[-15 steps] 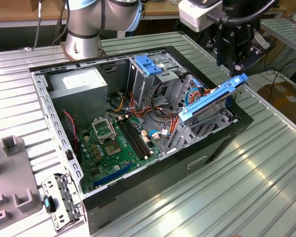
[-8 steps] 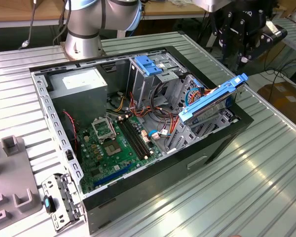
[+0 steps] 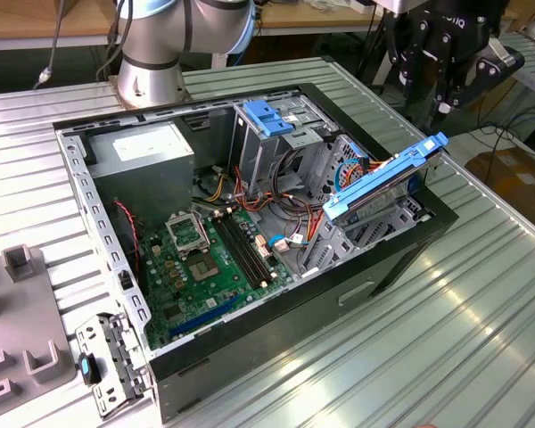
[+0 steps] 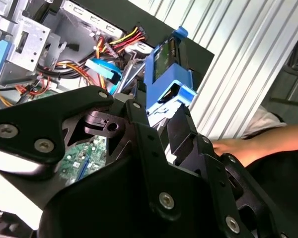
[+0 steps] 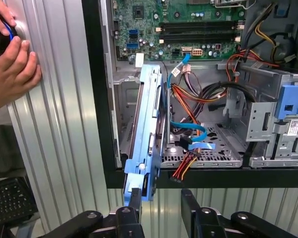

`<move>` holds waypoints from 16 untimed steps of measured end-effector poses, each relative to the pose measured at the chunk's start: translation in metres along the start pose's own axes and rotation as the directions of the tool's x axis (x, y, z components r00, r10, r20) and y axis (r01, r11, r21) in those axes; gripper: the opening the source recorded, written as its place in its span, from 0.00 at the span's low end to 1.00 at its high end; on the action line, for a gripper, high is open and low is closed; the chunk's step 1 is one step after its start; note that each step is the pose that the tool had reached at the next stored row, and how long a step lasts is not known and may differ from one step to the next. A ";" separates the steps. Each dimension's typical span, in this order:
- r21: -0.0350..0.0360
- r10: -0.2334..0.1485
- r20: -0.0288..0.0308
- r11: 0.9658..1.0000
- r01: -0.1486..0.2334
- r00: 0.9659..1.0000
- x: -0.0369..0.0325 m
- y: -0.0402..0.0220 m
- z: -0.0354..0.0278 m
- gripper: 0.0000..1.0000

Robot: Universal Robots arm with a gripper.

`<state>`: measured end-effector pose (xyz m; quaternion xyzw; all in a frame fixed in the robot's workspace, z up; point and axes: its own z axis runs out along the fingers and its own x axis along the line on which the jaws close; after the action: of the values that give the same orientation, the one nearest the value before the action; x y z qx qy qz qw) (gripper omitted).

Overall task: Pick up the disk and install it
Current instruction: 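Insert the disk into the insertion slot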

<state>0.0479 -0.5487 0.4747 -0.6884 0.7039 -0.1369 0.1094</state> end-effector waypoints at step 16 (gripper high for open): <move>-0.129 0.019 0.054 0.992 -0.012 0.998 0.0224 -0.0320 0.0126 0.45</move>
<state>0.0817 -0.5721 0.4746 -0.6921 0.7132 -0.0715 0.0851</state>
